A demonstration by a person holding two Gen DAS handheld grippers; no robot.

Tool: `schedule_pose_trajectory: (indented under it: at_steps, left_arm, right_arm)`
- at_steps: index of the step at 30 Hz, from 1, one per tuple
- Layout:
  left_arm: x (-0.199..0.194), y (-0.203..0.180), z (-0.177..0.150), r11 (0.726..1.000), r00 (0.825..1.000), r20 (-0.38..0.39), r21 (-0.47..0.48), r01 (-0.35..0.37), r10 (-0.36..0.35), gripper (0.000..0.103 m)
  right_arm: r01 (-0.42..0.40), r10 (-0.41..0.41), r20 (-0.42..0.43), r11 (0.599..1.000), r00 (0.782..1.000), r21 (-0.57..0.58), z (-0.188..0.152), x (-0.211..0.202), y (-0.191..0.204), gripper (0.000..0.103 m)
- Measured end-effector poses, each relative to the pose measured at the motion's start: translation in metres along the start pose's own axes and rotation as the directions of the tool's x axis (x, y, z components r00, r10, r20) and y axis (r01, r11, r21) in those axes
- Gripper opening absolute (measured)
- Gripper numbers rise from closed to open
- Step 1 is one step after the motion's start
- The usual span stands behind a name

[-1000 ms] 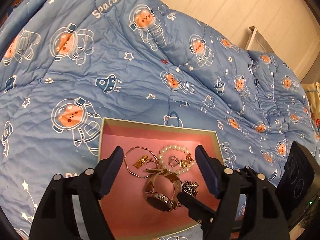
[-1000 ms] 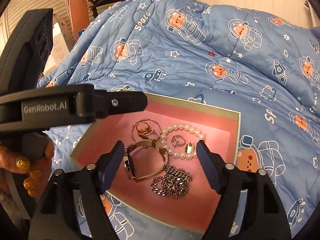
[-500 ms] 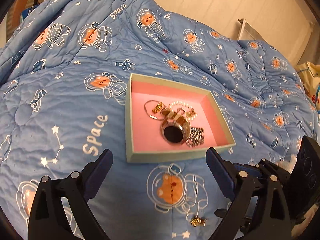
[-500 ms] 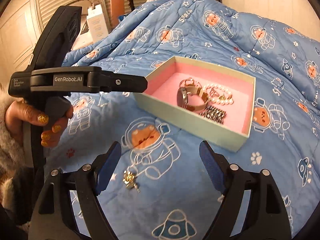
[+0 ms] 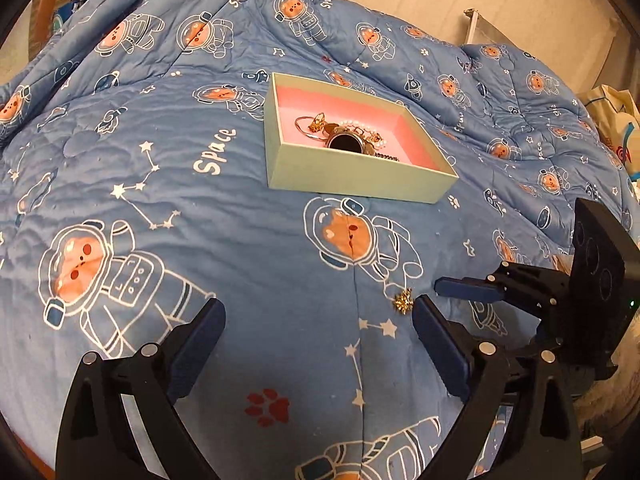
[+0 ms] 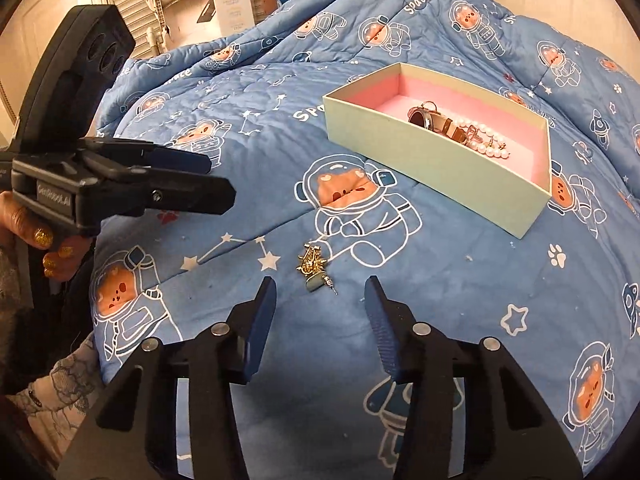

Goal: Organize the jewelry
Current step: 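Move both grippers back to the gold flower earring on the quilt, then grasp the gold flower earring with the left gripper while the right gripper grasps a silver stud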

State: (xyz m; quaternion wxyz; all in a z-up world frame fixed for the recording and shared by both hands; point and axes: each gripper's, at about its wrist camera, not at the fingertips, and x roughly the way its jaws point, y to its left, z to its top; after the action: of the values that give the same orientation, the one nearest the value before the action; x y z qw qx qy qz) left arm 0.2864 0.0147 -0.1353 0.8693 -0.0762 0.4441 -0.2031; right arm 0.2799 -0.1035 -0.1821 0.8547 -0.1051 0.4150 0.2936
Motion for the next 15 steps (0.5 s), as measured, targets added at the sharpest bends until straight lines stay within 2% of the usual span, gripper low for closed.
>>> schedule_pose_trajectory:
  at_steps: [9, 10, 15]
  left_arm:
    - [0.000, -0.018, -0.020, 0.997, 0.999, -0.011, 0.075, -0.033, 0.034, 0.090]
    - [0.000, -0.018, -0.021, 0.996, 0.999, -0.012, 0.077, -0.032, 0.033, 0.089]
    - [0.001, -0.023, -0.025, 0.995, 0.999, -0.018, 0.100, -0.030, 0.032, 0.079]
  right_arm:
    - [0.008, -0.009, -0.017, 1.000, 1.000, -0.021, 0.003, 0.010, 0.002, 0.033]
    - [0.008, -0.009, -0.016, 1.000, 1.000, -0.023, 0.003, 0.011, 0.002, 0.028]
    - [0.002, -0.003, -0.017, 1.000, 1.000, -0.022, 0.003, 0.013, 0.001, 0.017]
